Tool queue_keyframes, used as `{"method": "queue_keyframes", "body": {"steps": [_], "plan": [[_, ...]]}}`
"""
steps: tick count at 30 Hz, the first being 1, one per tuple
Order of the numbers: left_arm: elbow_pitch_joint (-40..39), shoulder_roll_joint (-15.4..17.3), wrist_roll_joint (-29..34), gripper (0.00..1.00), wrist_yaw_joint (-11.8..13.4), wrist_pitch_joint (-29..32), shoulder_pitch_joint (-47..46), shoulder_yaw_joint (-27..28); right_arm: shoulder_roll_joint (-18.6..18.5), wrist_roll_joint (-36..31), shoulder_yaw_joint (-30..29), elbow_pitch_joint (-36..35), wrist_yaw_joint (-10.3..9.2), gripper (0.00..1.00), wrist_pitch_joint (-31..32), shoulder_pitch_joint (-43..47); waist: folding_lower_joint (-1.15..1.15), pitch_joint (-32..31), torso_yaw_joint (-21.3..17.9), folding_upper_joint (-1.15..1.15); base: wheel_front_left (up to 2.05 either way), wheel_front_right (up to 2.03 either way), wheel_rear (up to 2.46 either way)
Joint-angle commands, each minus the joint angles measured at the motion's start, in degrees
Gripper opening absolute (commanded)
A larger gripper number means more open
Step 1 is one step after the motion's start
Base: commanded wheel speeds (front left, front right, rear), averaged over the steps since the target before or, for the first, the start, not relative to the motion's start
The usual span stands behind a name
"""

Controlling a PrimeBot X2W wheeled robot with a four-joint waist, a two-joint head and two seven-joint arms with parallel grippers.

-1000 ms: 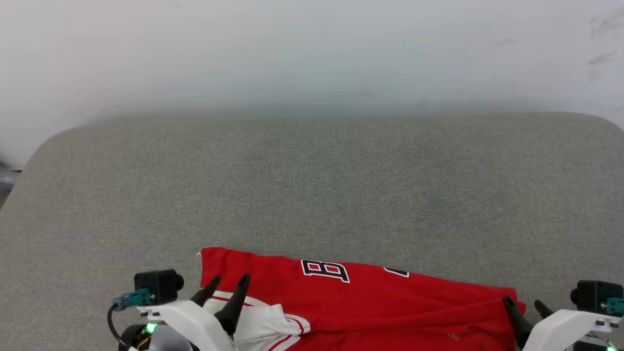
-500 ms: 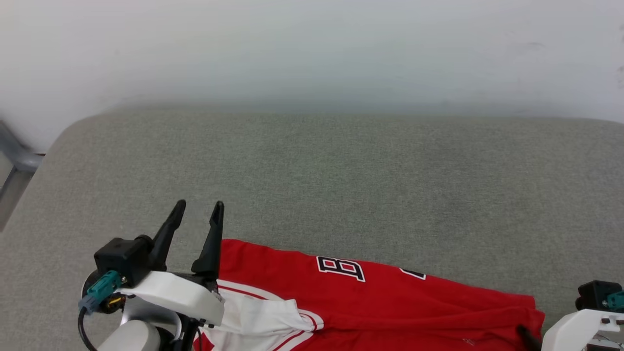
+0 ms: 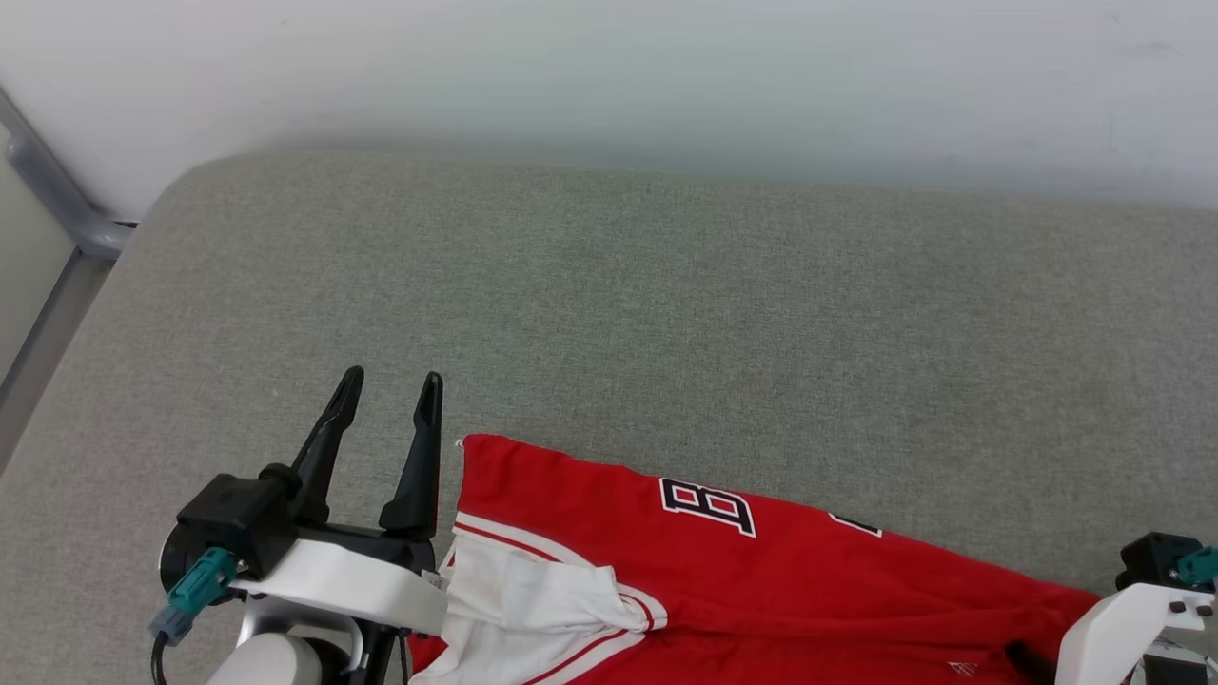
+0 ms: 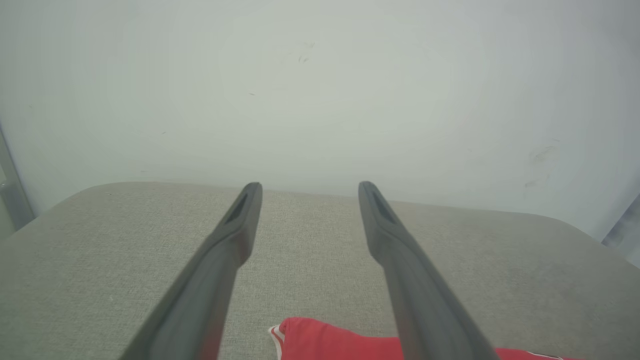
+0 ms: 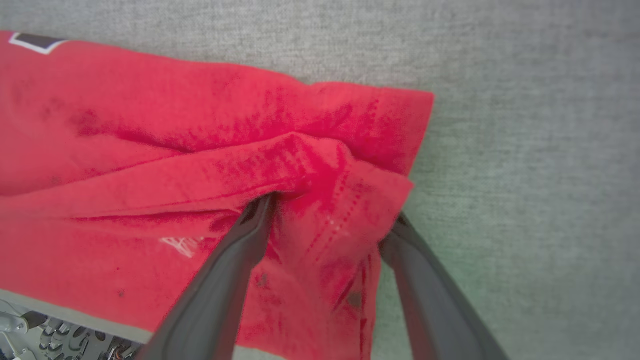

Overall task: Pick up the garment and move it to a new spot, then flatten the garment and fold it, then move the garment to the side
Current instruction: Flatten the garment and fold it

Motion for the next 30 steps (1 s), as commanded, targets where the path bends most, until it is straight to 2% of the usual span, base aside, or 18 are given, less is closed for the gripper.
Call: {"method": "queue_keyframes", "body": {"steps": [1,15,24,27,30], "plan": [[0.26,-0.27,0.45,1.0,-0.29,-0.26,0.77,0.39,1.98,0.98,1.84,2.19,0.19,0.0,1.56,1.39,0.0,-0.15,0.04,0.0,0.0,0.0,0.0],[2.45,-1.27,2.82,1.0,-1.65,-0.27,5.35,1.82,-1.33,1.38,-1.89,-4.38,0.09,0.0,1.65,-0.58,0.0,-4.94,-2.79,0.0,0.0,0.0,0.0],[3.77,-1.75,4.28,1.0,-2.0,-0.27,6.63,1.73,-3.14,-0.03,-13.11,-6.26,0.09,0.0,4.99,0.29,0.0,-6.7,-3.35,0.0,0.0,0.0,0.0],[3.97,-1.81,4.67,1.0,-2.12,-0.27,6.63,1.73,-1.73,1.17,-16.36,-6.9,0.09,0.0,7.15,-0.23,0.0,-6.93,-3.4,0.0,0.0,0.0,0.0],[4.2,-1.9,4.86,1.0,-2.22,-0.27,6.68,1.8,2.22,8.23,-19.09,-6.94,0.1,0.0,11.81,-2.35,0.0,-7.09,-3.51,0.0,0.0,0.0,0.0]]}}
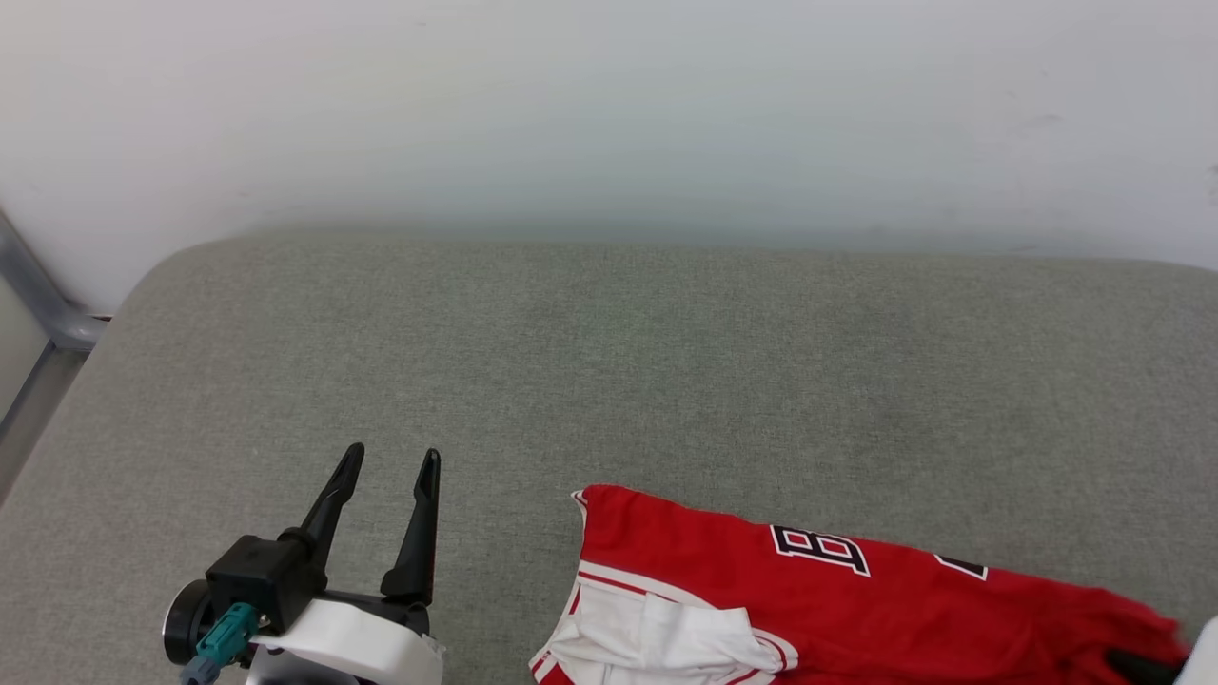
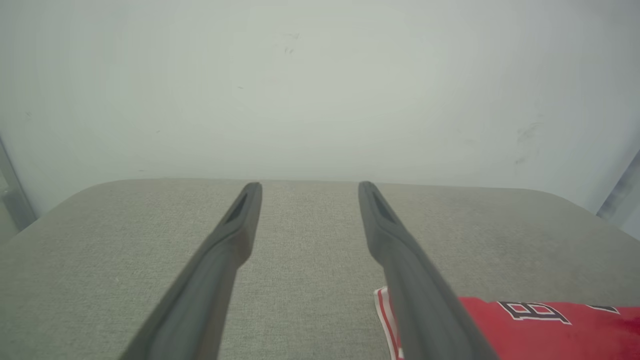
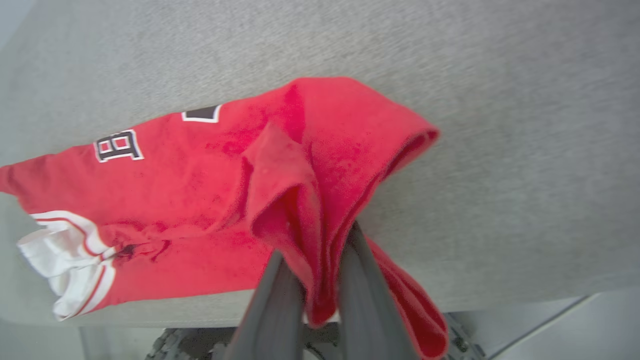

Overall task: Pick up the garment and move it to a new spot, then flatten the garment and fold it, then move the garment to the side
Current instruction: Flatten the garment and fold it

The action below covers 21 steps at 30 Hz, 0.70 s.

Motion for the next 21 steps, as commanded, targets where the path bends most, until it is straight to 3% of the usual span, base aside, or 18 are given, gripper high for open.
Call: {"method": "queue_keyframes", "body": {"steps": [1,5,8,14,21], "plan": [[0.15,-0.07,0.24,1.0,-0.29,-0.26,0.52,0.15,1.69,4.65,-0.74,0.0,-0.02,0.0,2.68,-2.04,0.0,-0.05,-0.01,0.0,0.0,0.0,0.0],[0.64,-0.35,-0.1,1.0,-0.49,-0.12,0.19,-0.13,4.3,18.18,-2.62,1.12,-0.02,0.0,10.09,-3.67,0.0,-0.12,0.29,0.0,0.0,0.0,0.0],[0.98,-0.52,-0.47,1.0,-0.6,0.23,-0.24,-0.36,4.57,28.79,-0.58,3.8,-0.02,0.0,12.0,-4.67,0.0,-0.05,0.82,0.0,0.0,0.0,0.0],[1.47,-0.91,-0.51,1.0,-1.38,0.61,-1.7,-1.36,4.47,42.63,10.09,8.25,-0.02,0.0,8.65,-3.8,0.0,0.42,2.99,0.0,0.0,0.0,0.0],[2.03,-1.61,-0.45,1.0,-2.62,0.35,-4.13,-1.74,4.48,49.74,24.19,10.46,-0.02,0.0,1.39,-7.09,0.0,3.69,5.59,0.0,0.0,0.0,0.0]]}}
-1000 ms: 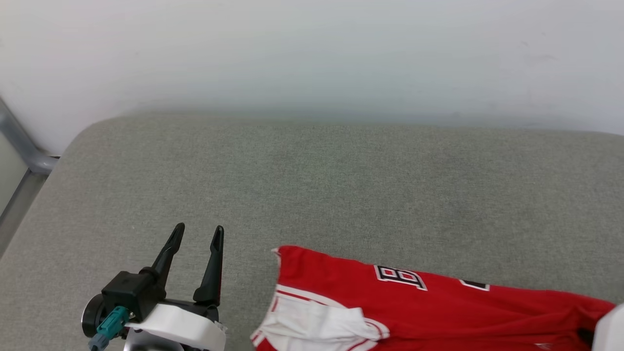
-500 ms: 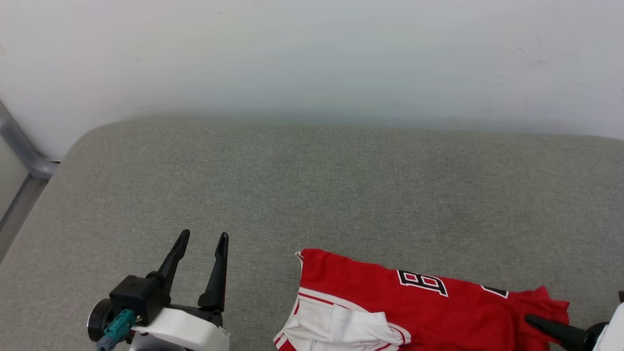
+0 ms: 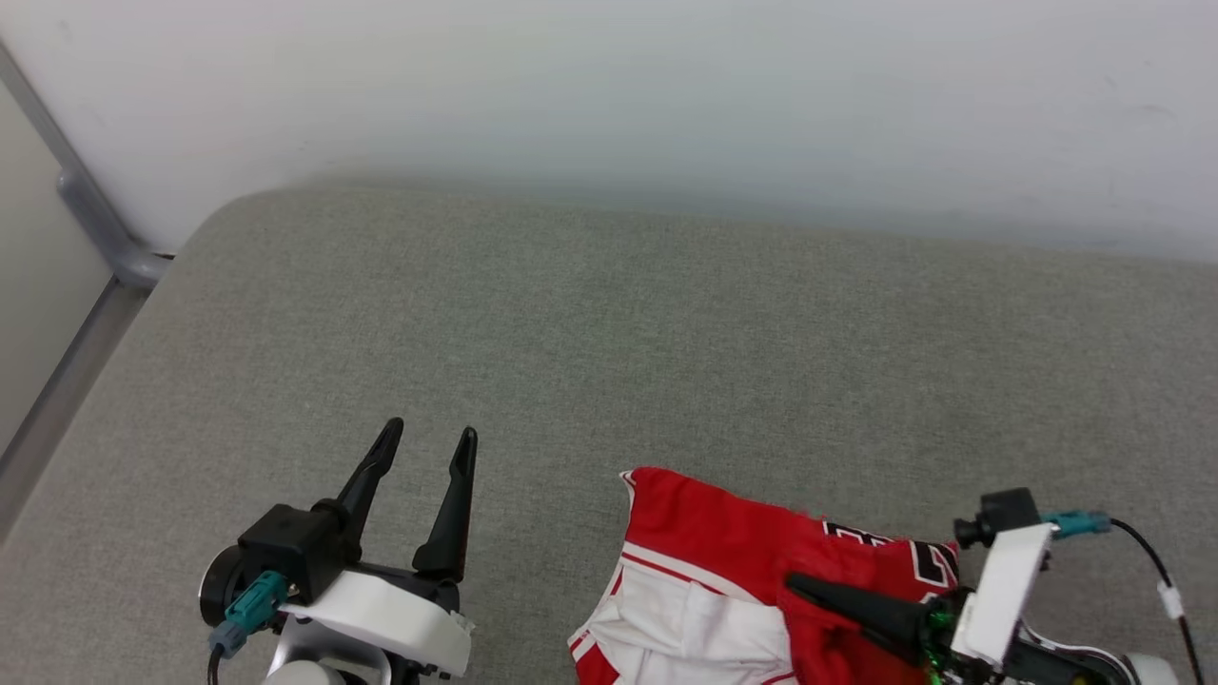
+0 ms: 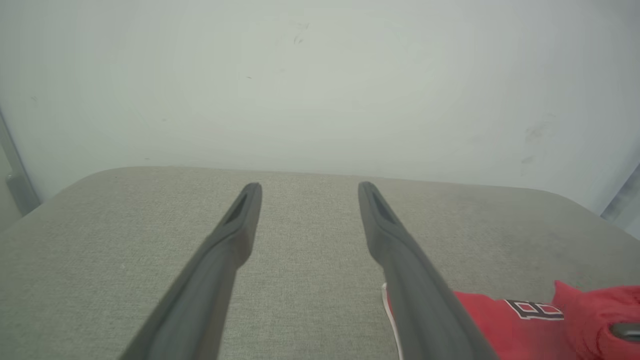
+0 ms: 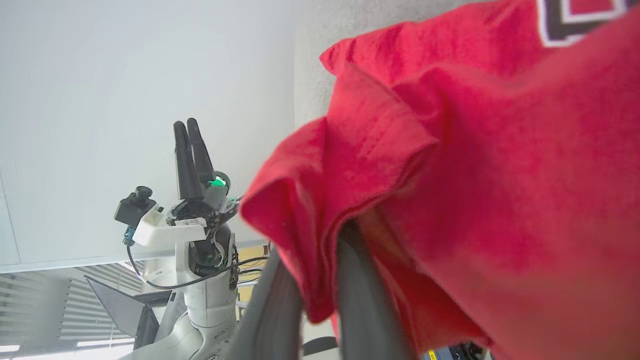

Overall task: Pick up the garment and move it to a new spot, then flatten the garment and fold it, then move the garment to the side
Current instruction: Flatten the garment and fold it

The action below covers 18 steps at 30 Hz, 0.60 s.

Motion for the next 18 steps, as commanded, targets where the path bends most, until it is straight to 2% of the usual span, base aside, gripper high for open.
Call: {"method": "queue_keyframes", "body": {"steps": [1,5,10,11,12,13,18], "plan": [[0.3,-0.38,0.0,1.0,-0.3,-0.36,-1.04,0.07,0.1,1.37,3.22,0.83,0.0,0.0,-1.63,-1.9,0.0,1.75,1.25,0.0,0.0,0.0,0.0],[0.83,-1.1,0.2,1.0,-1.15,-0.51,-2.39,0.08,0.06,0.31,10.13,2.82,0.0,0.0,-6.3,-4.51,0.0,3.72,2.28,0.0,0.0,0.0,0.0],[1.61,-1.83,0.43,1.0,-1.91,-0.62,-3.52,0.17,0.04,-1.79,13.87,5.39,0.0,0.0,-11.83,-6.41,0.0,5.25,3.08,0.0,0.0,0.0,0.0],[1.81,-2.03,0.49,1.0,-2.12,-0.67,-3.77,0.18,0.06,-1.93,14.48,6.15,0.0,0.19,-12.81,-6.64,0.0,5.51,3.28,0.0,0.0,0.0,0.0],[2.03,-2.17,0.56,1.0,-2.2,-0.72,-4.04,0.25,0.06,-1.78,15.13,6.77,0.0,0.49,-13.38,-6.92,0.0,5.71,3.42,0.0,0.0,0.0,0.0],[2.14,-2.23,0.73,1.0,-2.37,-0.76,-4.28,0.45,0.07,-1.61,15.57,7.15,0.0,1.0,-13.94,-7.29,0.0,5.9,3.51,0.0,0.0,0.0,0.0],[2.61,-2.6,1.37,1.0,-2.93,-0.88,-4.52,1.43,0.07,-2.27,17.15,7.56,0.0,1.0,-15.42,-8.09,0.0,6.13,3.38,0.0,0.0,0.0,0.0]]}}
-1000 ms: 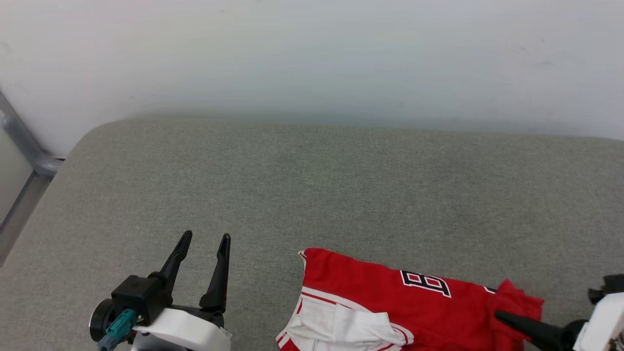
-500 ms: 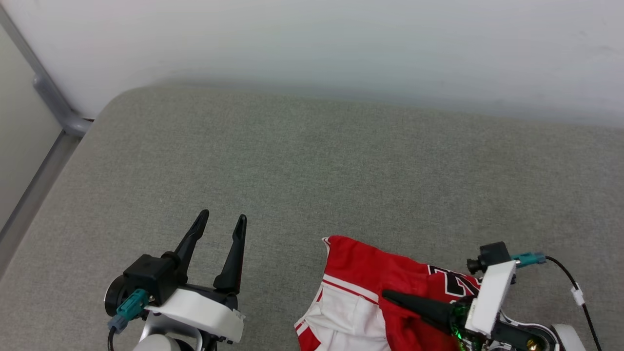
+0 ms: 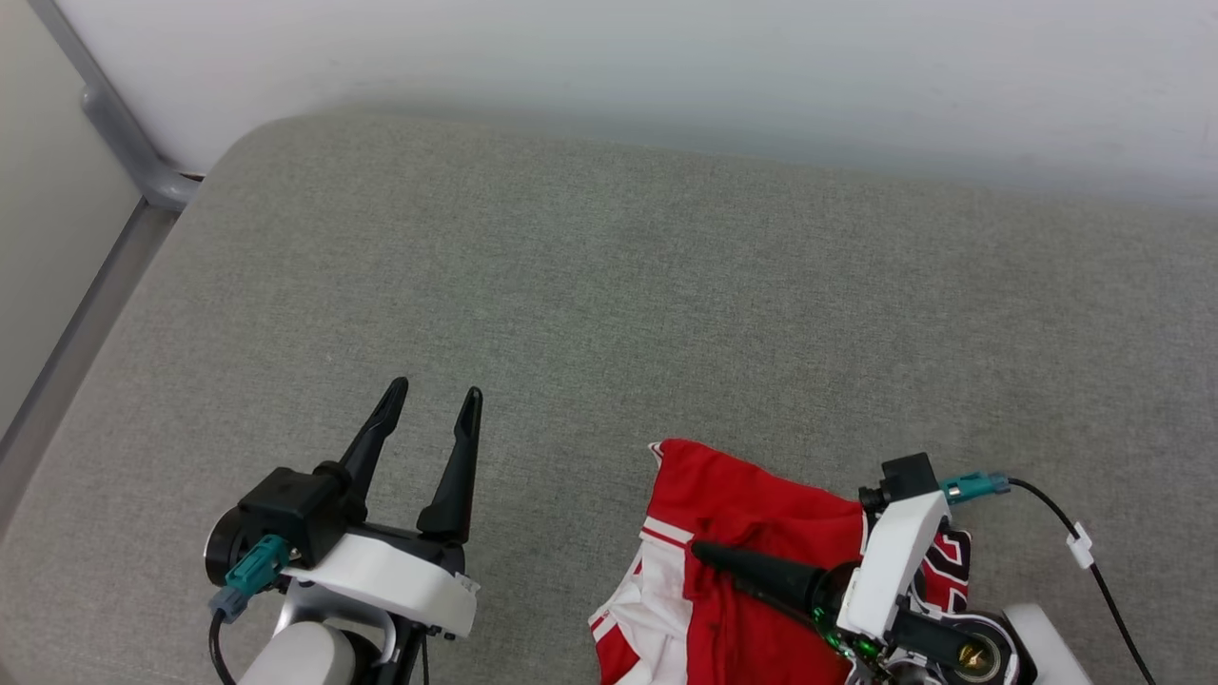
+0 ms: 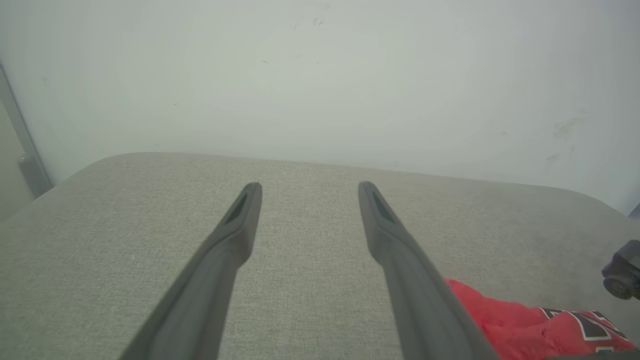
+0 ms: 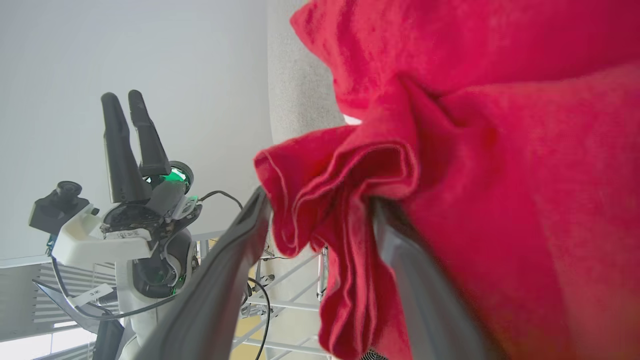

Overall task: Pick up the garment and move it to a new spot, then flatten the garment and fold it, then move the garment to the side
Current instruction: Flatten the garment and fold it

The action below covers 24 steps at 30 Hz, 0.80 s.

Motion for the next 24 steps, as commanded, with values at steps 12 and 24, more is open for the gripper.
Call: {"method": "queue_keyframes", "body": {"steps": [12,24], "plan": [[0.3,-0.9,1.79,1.0,0.05,-0.4,2.07,1.92,-6.03,-19.77,3.92,-12.63,0.0,1.0,-15.91,1.6,0.0,-2.82,-2.67,0.0,0.0,0.0,0.0],[-0.28,-0.67,2.59,1.0,1.93,-0.34,5.26,4.13,-4.87,-54.44,-13.08,-20.8,-0.01,1.0,-35.64,5.73,0.0,-6.42,-7.67,0.0,0.0,0.0,0.0]]}}
